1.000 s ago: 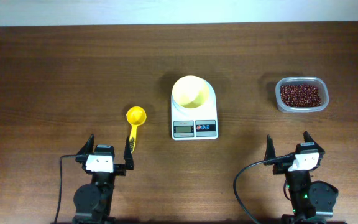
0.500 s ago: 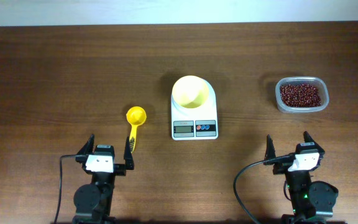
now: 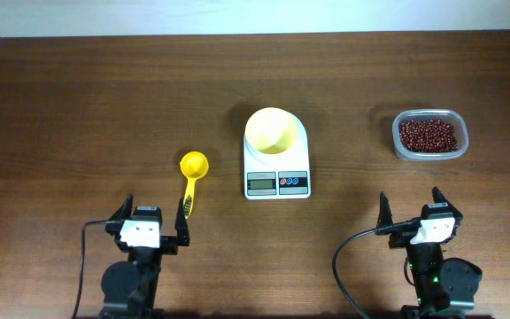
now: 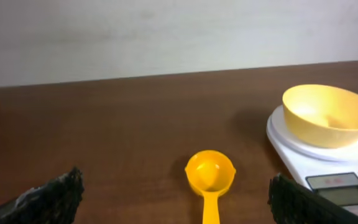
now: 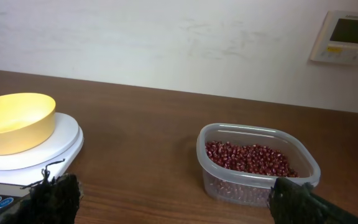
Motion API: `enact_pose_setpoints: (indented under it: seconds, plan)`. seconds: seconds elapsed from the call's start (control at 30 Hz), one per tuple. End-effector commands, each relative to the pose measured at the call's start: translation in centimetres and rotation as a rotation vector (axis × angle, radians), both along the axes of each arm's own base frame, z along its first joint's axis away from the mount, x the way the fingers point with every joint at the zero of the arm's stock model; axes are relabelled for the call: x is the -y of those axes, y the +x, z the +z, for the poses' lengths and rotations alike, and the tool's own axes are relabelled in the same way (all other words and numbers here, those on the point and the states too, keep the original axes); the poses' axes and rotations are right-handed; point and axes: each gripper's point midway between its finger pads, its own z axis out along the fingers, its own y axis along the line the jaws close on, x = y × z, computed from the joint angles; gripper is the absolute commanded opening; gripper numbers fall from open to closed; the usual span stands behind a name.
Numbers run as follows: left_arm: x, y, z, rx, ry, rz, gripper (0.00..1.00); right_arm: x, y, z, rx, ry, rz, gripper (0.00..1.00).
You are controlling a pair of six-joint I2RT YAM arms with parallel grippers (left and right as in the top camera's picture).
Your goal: Scoop item into bowl and weigh 50g on scale
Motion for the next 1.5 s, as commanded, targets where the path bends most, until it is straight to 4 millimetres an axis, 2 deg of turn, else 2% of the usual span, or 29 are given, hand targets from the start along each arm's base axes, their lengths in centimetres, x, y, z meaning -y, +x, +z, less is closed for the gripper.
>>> enact_pose_setpoints:
  seconds: [0.0,0.13,0.23,0.3,0.43,0.53,0.6,0.77,0.83,1.03,1.23,1.3,1.47]
  plan:
    - [-0.4,-0.6,4.0,0.030,0.015,0.013,0.99,0.1,0.0,-0.2,-0.003,-0.008,-0.007,0.99]
    - [-0.4,0.0,7.0,-0.032,0.024,0.015,0.99,0.1,0.0,-0.2,-0.003,-0.008,-0.007,0.99]
    - [-0.2,1.3,8.7,-0.071,0.034,0.011,0.99,0.1,0.0,-0.2,-0.003,-0.008,-0.007,0.99]
    - [-0.1,2.9,10.4,-0.138,0.045,0.006,0.99,0.1,0.0,-0.2,-0.003,-0.008,-0.007,0.99]
    - [0.0,5.0,11.7,-0.280,0.083,-0.004,0.98,0.1,0.0,-0.2,-0.003,-0.008,-0.007,0.99]
    - [0.2,8.0,12.6,-0.446,0.094,-0.010,0.99,0.1,0.0,-0.2,-0.003,-0.008,-0.007,0.99]
    - [0.3,9.6,12.4,-0.538,0.099,-0.013,0.99,0.1,0.0,-0.2,-0.003,-0.008,-0.007,0.99]
    - [0.6,13.9,10.2,-0.799,0.114,-0.021,0.99,0.1,0.0,-0.2,-0.003,-0.008,-0.007,0.99]
    - [0.6,15.1,7.8,-0.943,0.121,-0.026,0.99,0.1,0.0,-0.2,-0.003,-0.008,-0.007,0.99]
    - [0.7,16.6,-0.2,-1.200,0.135,-0.035,0.99,0.1,0.0,-0.2,-0.003,-0.008,-0.007,0.99]
    - [0.8,17.0,-5.6,-1.336,0.142,-0.040,0.99,0.1,0.0,-0.2,-0.003,-0.008,-0.007,0.99]
    - [0.8,17.4,-6.5,-1.343,0.143,-0.040,0.98,0.1,0.0,-0.2,-0.003,-0.008,-0.007,0.98]
    - [0.9,17.6,-6.6,-1.336,0.138,-0.042,0.98,0.1,0.0,-0.2,-0.003,-0.008,-0.007,0.99]
